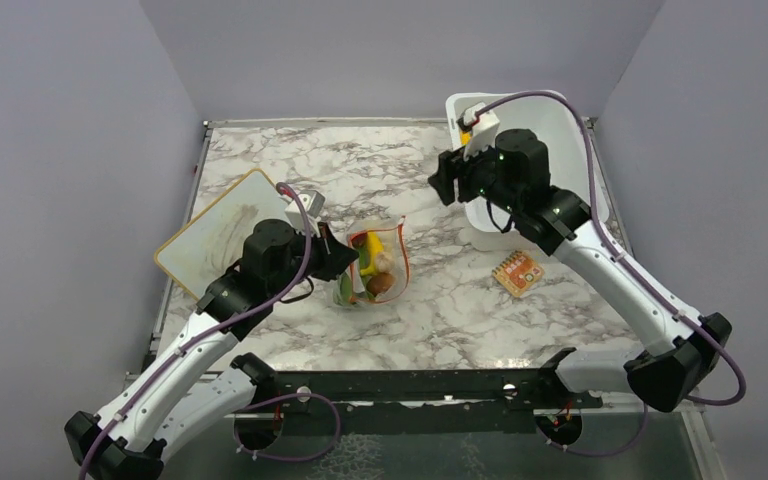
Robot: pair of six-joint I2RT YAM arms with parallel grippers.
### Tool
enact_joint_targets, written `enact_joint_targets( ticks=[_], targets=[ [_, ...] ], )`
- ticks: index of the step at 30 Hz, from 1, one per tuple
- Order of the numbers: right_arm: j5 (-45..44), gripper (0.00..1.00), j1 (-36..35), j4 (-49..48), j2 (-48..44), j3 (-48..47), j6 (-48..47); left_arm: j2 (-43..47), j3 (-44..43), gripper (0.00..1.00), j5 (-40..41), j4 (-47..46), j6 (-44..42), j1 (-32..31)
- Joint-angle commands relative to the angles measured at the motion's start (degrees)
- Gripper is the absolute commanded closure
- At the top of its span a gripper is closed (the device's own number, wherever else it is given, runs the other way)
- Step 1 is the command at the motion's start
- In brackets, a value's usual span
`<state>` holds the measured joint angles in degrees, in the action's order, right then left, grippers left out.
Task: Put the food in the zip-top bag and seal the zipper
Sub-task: Place the fake fruit in the zipper food storage bag, then pick up the fake fruit from the bin.
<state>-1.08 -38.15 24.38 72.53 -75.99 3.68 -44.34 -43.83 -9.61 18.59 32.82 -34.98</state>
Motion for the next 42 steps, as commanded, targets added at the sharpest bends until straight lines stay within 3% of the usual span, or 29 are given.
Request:
enact_joint_targets(
  ticks=[1, 7, 14, 28, 42],
  targets=[
    [-0.5, 0.41, 10.3, -2.2, 3.7, -2.7, -0.2, 2.3, 0.5, 1.00, 0.2, 0.4, 0.2, 0.1],
    [6.2, 0.40, 25.1, -3.6, 12.6, -7.0, 0.9, 2.1, -1.5, 1.00, 0.4, 1.9, 1.5, 0.0],
    [11.1, 0.35, 31.7, -4.6, 24.9, -10.0, 0.6, 4.4, -0.4, 1.00, 1.3, 2.2, 5.4, 0.0],
    [21.5, 0.27, 34.5, -7.0, 45.7, -22.4, 1.2, 5.9, 0.7, 1.00, 0.0, 1.5, 7.4, 0.0],
    [21.2, 0.27, 34.5, -4.7, 60.5, -37.7, -1.2, 5.3, 1.9, 1.00, 2.5, -0.8, 8.0, 0.0]
  ],
)
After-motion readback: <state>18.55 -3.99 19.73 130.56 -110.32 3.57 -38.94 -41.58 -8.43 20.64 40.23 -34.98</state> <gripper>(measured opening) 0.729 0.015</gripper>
